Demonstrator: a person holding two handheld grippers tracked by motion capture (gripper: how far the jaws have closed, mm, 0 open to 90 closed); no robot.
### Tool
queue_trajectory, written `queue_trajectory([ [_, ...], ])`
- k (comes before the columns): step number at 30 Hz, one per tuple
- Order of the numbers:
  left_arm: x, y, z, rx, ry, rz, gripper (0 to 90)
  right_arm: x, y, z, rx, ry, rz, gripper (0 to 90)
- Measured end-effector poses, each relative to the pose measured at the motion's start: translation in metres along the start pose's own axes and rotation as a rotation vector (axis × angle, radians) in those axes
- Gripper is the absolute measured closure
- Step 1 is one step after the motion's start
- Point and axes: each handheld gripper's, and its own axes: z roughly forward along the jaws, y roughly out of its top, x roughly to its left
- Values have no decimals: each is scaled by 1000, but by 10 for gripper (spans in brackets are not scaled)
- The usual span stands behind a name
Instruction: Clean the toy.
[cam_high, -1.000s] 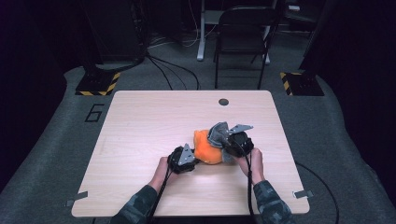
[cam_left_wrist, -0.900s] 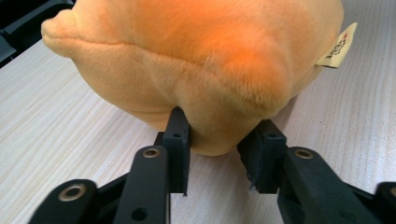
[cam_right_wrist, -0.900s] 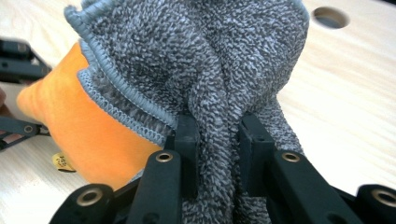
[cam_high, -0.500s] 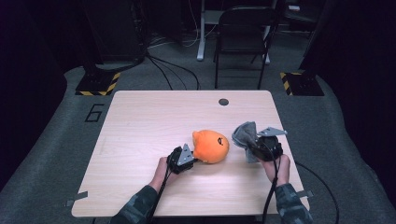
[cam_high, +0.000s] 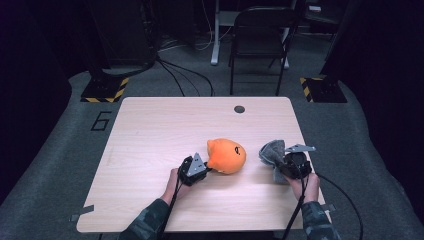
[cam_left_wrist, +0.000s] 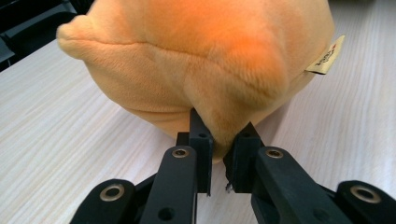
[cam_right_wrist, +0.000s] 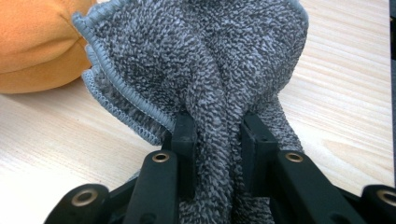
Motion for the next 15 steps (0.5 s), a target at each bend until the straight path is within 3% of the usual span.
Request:
queue_trajectory([
  [7, -2, 19, -13, -57, -54, -57, 830, -6, -1, 0, -3, -10, 12, 703],
  [15, 1, 47, -35, -70, -105, -178, 827, -6, 0, -2, -15, -21, 12, 703],
])
